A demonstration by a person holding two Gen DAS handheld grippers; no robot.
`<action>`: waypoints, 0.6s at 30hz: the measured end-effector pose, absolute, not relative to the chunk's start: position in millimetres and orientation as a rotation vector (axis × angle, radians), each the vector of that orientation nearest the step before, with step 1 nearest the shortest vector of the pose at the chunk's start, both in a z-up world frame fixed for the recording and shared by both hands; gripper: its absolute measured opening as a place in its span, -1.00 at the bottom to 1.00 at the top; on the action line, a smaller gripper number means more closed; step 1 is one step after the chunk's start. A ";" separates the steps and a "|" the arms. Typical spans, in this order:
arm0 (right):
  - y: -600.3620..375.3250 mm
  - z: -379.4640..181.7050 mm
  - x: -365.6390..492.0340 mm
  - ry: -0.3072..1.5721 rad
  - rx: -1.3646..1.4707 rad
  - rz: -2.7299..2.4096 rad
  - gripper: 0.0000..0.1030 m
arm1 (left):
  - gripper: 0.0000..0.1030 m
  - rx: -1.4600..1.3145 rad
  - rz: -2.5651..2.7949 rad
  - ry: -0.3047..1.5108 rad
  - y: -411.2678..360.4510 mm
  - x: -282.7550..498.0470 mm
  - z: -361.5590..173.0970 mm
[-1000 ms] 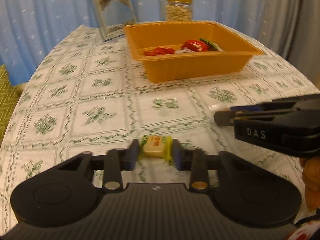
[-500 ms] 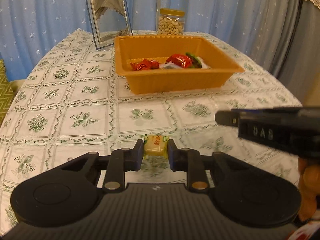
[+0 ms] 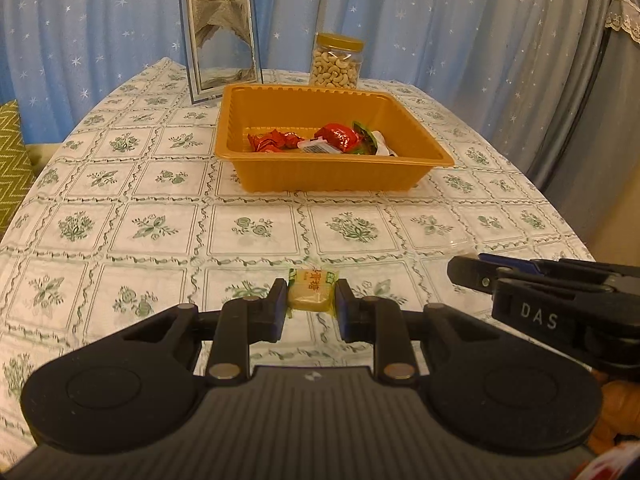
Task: Organize snacks
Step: 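Carry the yellow cake and brown cube candy over the orange tray with both tools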
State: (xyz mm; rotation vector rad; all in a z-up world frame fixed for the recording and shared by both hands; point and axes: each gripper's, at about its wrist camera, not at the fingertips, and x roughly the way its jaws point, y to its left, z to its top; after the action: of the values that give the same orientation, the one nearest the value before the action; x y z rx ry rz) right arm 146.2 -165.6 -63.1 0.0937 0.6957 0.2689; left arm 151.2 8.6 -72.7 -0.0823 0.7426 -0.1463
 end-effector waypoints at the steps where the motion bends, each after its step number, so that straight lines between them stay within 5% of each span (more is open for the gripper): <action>1: -166.3 -61.8 143.6 0.693 0.093 0.269 -0.59 | -0.57 -0.084 -0.146 0.743 7.7 148.8 -72.0; 18: -180.5 -47.1 116.0 0.672 0.103 0.258 -0.59 | -0.57 -0.076 -0.136 0.736 -7.8 120.7 -54.7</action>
State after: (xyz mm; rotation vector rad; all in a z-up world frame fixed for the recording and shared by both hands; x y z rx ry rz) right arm 116.0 -180.5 -47.1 0.1028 0.6722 0.2585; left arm 120.7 -7.8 -54.7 -0.0760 0.7359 -0.1361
